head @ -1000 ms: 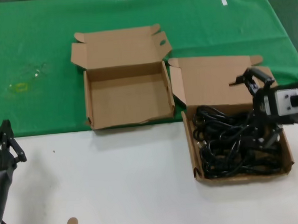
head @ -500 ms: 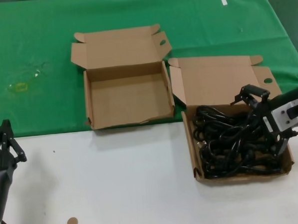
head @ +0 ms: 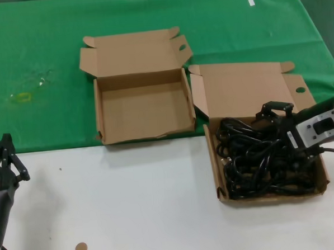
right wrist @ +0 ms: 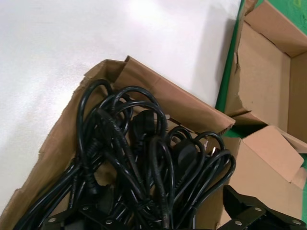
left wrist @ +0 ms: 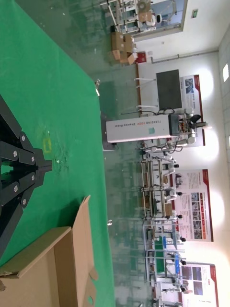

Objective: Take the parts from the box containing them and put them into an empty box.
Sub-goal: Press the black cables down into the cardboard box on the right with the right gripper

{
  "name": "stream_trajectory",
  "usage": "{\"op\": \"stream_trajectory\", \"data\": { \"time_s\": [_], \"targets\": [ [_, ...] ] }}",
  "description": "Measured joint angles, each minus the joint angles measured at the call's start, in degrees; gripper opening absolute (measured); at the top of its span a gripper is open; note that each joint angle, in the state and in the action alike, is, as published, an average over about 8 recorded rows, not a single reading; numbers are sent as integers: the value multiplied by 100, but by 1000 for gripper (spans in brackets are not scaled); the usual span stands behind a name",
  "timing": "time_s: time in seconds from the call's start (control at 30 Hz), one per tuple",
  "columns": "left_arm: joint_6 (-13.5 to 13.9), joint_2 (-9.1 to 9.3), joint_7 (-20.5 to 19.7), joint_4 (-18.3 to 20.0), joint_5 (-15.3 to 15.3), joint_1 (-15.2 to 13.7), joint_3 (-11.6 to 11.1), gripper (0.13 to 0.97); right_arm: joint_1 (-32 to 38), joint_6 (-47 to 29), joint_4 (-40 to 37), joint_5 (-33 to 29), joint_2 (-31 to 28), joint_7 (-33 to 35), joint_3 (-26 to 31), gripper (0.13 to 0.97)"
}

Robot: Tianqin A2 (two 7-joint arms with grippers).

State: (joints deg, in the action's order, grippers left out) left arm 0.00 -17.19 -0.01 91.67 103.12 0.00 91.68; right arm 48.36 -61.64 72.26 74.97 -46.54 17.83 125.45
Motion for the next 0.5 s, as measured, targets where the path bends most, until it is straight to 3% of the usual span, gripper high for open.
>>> {"op": "stream_trajectory", "data": {
  "time_s": [0.27,0.5],
  "targets": [
    [0,0,-1,0,0,0,0,144,-19,19,-53,-181,130,-58,-126,759],
    [0,0,-3,0,-1,0,0,144,-74,35,-61,-269,191,-109,-218,578]
  ]
}}
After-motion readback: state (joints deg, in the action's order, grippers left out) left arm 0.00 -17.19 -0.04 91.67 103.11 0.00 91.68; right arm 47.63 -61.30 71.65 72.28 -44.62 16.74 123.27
